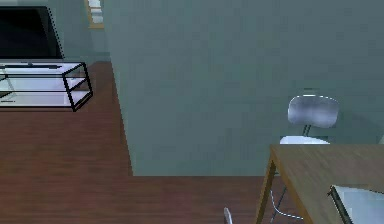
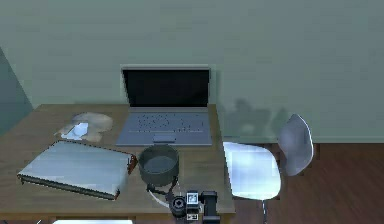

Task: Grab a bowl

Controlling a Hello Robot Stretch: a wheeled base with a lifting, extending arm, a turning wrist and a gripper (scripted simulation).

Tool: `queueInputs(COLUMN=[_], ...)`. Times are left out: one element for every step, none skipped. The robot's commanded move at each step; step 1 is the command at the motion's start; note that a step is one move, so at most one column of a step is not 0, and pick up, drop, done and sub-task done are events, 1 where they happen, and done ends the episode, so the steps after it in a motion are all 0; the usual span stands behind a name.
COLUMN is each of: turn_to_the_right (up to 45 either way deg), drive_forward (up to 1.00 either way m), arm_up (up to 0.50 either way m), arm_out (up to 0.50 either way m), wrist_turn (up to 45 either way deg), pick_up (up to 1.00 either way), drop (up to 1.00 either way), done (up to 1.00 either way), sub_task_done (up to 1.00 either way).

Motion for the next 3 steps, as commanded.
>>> queueInputs(turn_to_the_right=[0.0,0.0,0.0], drive_forward=[0.00,0.00,0.00], arm_up=[0.00,0.10,0.00], arm_out=[0.00,0.00,0.00], wrist_turn=[0.0,0.0,0.0], pick_up=[1.00,0.00,0.00], drop=[0.00,0.00,0.00], done=[0.00,0.00,1.00], sub_task_done=[0.00,0.00,0.00])
